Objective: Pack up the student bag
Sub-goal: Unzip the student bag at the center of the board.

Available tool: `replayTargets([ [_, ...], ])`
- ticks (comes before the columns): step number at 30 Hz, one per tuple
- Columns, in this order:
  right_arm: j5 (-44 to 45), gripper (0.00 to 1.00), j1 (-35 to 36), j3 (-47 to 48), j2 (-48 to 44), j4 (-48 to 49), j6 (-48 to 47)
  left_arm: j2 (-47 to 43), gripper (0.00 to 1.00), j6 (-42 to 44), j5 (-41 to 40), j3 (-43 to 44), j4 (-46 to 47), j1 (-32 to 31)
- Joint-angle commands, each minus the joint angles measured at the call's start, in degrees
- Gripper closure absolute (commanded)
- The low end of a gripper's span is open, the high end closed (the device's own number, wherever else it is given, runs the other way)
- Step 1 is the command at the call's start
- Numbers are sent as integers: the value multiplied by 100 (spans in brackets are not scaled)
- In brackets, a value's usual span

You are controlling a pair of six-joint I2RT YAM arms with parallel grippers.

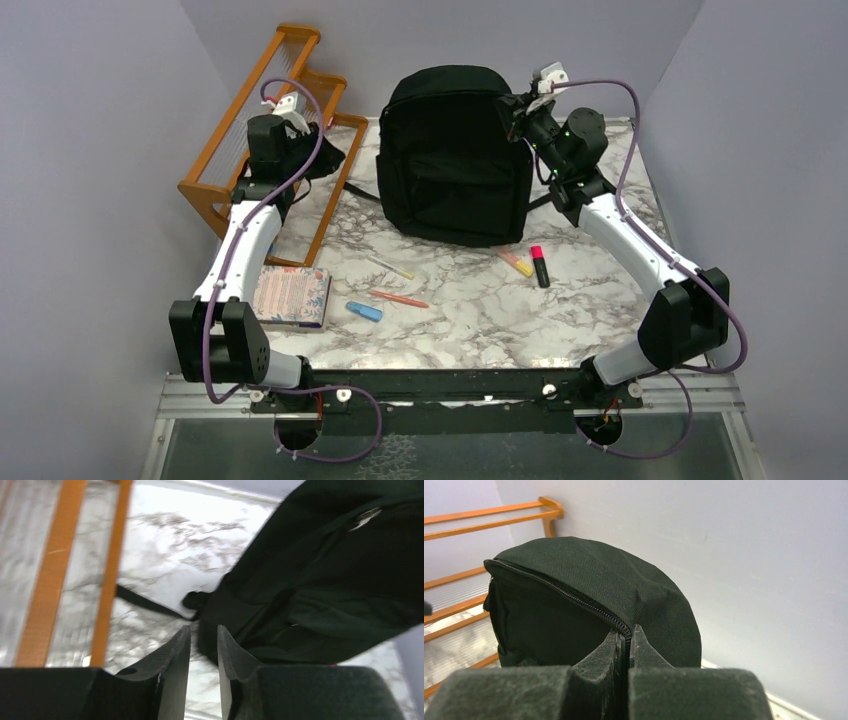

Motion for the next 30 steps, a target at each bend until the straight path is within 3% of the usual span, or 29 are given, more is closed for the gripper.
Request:
replayTargets([
  [1,-844,99,12,86,-322,918,-209,-237,62,320,1446,279,1012,-28],
  [4,-1339,99,12,301,-303,704,-287,-178,46,683,1798,730,1231,-26],
  [10,-1912,99,12,840,-181,82,-421,-54,35,1960,2658,1509,1180,-158],
  [18,-1869,99,12,1613,137,-800,-520,-259,19,4325,1364,1669,218,-1574],
  [30,-1880,99,12,1690,280,-914,-440,-144,12,4635,1124,1743,-23,-2052],
])
